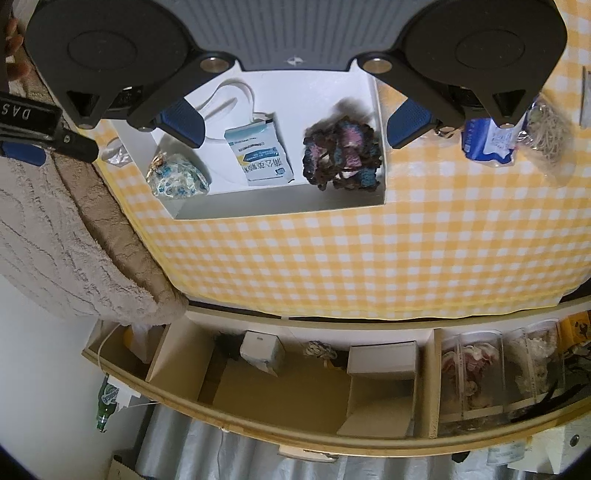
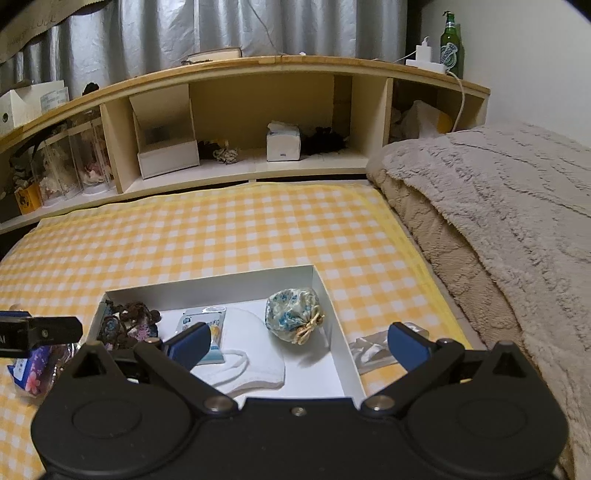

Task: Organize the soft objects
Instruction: 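Withdraw both tools from the box toward the remaining items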

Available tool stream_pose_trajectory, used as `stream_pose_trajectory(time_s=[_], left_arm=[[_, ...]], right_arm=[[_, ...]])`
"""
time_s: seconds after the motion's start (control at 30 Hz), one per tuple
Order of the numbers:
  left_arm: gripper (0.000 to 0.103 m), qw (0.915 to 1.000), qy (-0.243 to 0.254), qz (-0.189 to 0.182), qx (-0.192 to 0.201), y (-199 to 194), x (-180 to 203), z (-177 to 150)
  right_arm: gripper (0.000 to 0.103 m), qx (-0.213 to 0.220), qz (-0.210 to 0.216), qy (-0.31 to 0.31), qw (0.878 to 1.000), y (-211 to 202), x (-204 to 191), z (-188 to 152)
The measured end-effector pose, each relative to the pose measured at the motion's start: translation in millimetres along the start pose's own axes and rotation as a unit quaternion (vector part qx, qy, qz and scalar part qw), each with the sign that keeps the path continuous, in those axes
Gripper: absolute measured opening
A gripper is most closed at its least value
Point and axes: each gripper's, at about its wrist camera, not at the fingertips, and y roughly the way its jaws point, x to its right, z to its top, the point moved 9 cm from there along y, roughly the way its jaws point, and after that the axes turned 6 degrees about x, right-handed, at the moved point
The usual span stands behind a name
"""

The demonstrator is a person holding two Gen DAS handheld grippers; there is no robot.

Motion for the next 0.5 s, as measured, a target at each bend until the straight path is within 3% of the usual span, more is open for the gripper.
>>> stream_pose_trajectory(time_s=[0.5], left_arm=[[0.103,0.9996,0.002,0.007,0.028,-44.2,-26.7,5.6]], right_arm=[[0.103,0.028,0.015,-0.010,0.999,-39.9,-19.6,13.2]])
